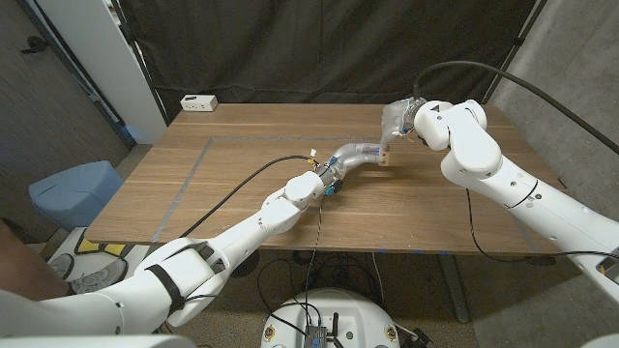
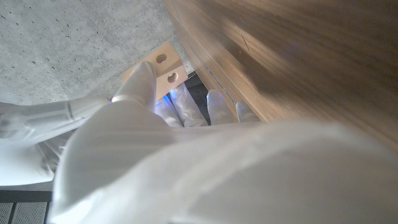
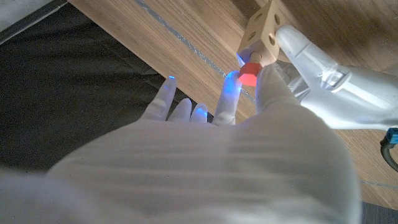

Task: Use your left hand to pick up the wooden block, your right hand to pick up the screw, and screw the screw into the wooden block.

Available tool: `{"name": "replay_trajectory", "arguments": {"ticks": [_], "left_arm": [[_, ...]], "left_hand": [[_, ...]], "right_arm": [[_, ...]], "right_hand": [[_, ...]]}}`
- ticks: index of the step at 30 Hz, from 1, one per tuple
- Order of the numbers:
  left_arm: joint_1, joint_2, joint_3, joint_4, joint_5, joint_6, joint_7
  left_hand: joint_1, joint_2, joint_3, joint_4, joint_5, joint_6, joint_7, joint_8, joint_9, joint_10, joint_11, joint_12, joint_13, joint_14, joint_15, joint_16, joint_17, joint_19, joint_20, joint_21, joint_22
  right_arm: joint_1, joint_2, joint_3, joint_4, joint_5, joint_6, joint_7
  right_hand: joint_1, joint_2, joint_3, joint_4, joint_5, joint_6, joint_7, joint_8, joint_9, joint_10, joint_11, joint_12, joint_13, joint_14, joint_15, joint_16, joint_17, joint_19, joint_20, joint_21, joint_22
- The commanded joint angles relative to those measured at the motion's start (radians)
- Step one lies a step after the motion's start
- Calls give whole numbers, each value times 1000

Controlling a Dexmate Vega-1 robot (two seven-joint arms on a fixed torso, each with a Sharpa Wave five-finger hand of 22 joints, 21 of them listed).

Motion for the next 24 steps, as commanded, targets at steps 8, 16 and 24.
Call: {"name": "replay_trajectory", "arguments": {"ticks": [8,16,24], "left_arm": [[-1,-4,2,1,1,6,3],[-6,-7,1,14,-4,-1,-6],[-6,-8,0,19,-8,-5,-10]], "left_hand": [[-3,13,15,4,7,31,19,9,3,7,-2,8,4,9,-41,0,3,6,3,8,4],[-5,15,17,5,8,30,20,9,3,6,-2,8,4,9,-41,-1,3,6,4,8,4],[-6,17,20,5,9,31,24,9,3,5,-1,8,4,8,-39,-1,3,4,2,7,4]], "right_arm": [[-10,2,9,11,9,9,-32],[-12,6,8,16,8,-1,-39],[-16,4,11,13,14,-8,-46]], "right_hand": [[20,0,17,-1,-1,42,3,26,4,30,-23,4,1,24,-7,7,3,10,-15,8,3],[21,1,24,2,-1,72,5,44,9,45,-28,5,1,41,-15,11,3,18,-22,9,3],[19,4,28,6,-2,91,6,54,8,62,-35,7,1,50,-21,12,4,23,-27,9,4]]}}
